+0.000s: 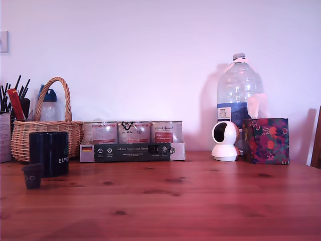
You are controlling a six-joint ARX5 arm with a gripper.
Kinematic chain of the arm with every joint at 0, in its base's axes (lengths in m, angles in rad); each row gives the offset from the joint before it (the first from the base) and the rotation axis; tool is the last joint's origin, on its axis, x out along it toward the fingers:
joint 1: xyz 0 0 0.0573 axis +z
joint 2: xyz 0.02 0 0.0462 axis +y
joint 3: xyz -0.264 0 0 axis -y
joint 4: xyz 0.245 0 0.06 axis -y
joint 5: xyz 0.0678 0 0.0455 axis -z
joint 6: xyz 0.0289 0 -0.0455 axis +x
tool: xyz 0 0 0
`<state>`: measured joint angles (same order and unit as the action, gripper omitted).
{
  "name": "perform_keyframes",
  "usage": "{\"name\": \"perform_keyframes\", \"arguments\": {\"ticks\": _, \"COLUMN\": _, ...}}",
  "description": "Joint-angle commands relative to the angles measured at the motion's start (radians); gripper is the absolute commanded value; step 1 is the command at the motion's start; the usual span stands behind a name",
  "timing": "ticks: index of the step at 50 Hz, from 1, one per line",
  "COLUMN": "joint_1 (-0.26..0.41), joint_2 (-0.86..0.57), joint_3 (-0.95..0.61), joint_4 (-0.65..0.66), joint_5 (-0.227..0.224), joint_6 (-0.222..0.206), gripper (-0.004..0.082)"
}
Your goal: Pick up the coffee capsules from the table one by one and drop them inside the nearest coffee cup
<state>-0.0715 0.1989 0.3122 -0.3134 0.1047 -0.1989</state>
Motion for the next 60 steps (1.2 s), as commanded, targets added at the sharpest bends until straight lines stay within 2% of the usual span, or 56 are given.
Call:
{"name": "perform_keyframes", "arguments": {"ticks": 1, "joint_1": 0.004, "joint_2": -0.013, "joint_3": -0.028, "joint_4": 0.002, "joint_5": -0.004, "joint_6": 0.004, "gripper": -0.0011}}
{"name": "perform_keyframes", "arguments": {"ticks": 10, "joint_1": 0.004, "joint_2": -0.013, "joint_3": -0.028, "joint_4": 0.002, "joint_5": -0.004, "joint_6": 0.003, "gripper": -0.0011}}
{"name": "perform_keyframes", "arguments": {"ticks": 21, "joint_1": 0.004, "joint_2": -0.013, "joint_3": -0.028, "joint_4": 0.008, "joint_5": 0.003, "joint_6": -0.035, "gripper": -0.0008}}
{"name": "perform_keyframes", "arguments": {"ticks": 24, "joint_1": 0.004, "joint_2": -0.010, "joint_3": -0.030, "joint_4": 0.019, "joint_5": 0.003, "joint_6": -0.037, "gripper": 0.0016}}
{"name": "perform_keyframes", "arguments": {"ticks": 27, "joint_1": 0.003, "joint_2": -0.008, "joint_3": -0.032, "joint_4": 0.026, "joint_5": 0.007, "joint_6": -0.038, "gripper": 0.0089}}
{"name": "perform_keyframes", "arguments": {"ticks": 30, "joint_1": 0.003, "joint_2": -0.008, "joint_3": -0.037, "joint_4": 0.037, "joint_5": 0.013, "joint_6": -0.038, "gripper": 0.0210}}
{"name": "perform_keyframes", "arguments": {"ticks": 36, "joint_1": 0.003, "joint_2": -0.008, "joint_3": -0.051, "joint_4": 0.053, "joint_5": 0.021, "joint_6": -0.038, "gripper": 0.0564}}
{"name": "perform_keyframes", "arguments": {"ticks": 39, "joint_1": 0.003, "joint_2": -0.006, "joint_3": -0.061, "joint_4": 0.060, "joint_5": 0.021, "joint_6": -0.037, "gripper": 0.0624}}
{"name": "perform_keyframes", "arguments": {"ticks": 49, "joint_1": 0.003, "joint_2": -0.002, "joint_3": -0.143, "joint_4": 0.158, "joint_5": 0.021, "joint_6": -0.020, "gripper": 0.0624}}
{"name": "perform_keyframes", "arguments": {"ticks": 55, "joint_1": 0.003, "joint_2": -0.003, "joint_3": -0.193, "joint_4": 0.206, "joint_5": 0.021, "joint_6": 0.009, "gripper": 0.0624}}
{"name": "perform_keyframes", "arguments": {"ticks": 60, "joint_1": 0.003, "joint_2": -0.003, "joint_3": -0.229, "joint_4": 0.261, "joint_5": 0.022, "joint_6": 0.009, "gripper": 0.0624}}
